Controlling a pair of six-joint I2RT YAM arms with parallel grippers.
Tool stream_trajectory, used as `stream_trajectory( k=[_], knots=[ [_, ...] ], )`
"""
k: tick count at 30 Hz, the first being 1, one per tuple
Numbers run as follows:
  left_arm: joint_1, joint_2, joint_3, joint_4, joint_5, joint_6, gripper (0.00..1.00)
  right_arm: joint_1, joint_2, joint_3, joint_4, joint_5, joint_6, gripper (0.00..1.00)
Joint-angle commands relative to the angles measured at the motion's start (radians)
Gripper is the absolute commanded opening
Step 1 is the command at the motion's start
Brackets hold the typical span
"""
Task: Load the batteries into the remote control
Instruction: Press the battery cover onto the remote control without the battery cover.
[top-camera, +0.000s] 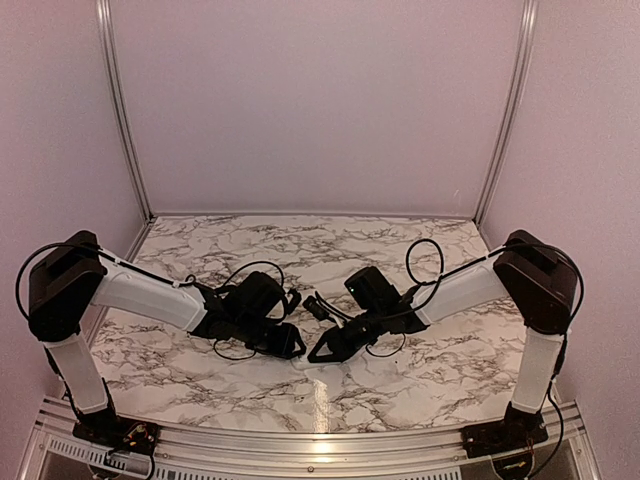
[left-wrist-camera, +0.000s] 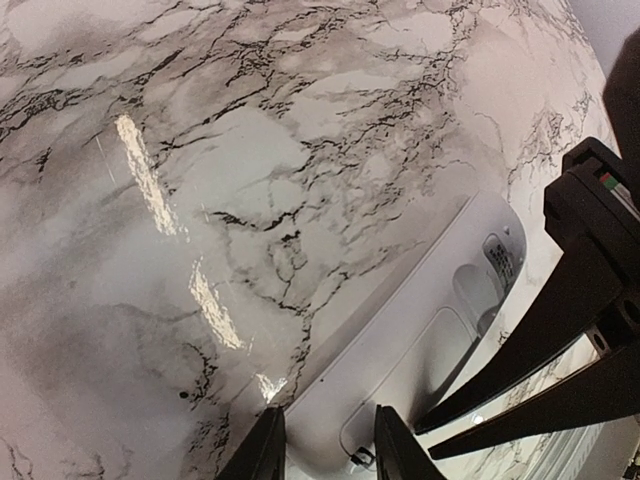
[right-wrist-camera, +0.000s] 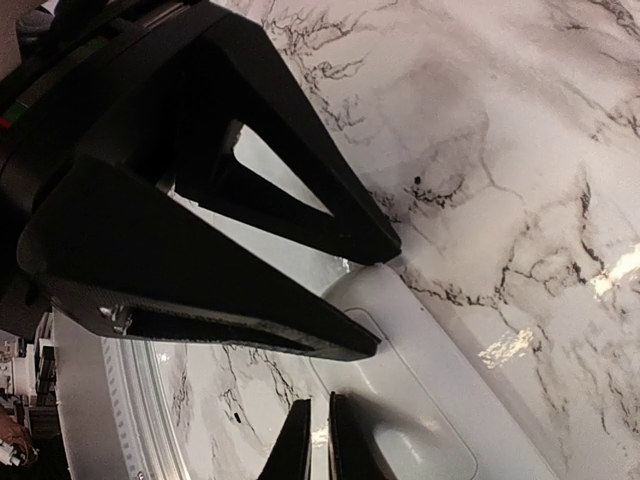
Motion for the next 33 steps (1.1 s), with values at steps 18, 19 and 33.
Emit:
stream_trajectory(
  k=[18,19,33],
  knots=[
    [-0.024,-0.031,-0.025,-0.124,0.012,0.046,0.33,0.007,0.031,-0.007,-0.023,0.048,0.018,0.06],
    [-0.024,-0.027,-0.025,-0.124,0.013,0.045,0.33,0.008,0.031,-0.007,-0.022,0.047,0.018,0.06],
    [-0.015,0.004,-0.029,-0.138,0.029,-0.004,0.19,0.003,0.031,-0.013,-0.026,0.056,0.017,0.06]
  ],
)
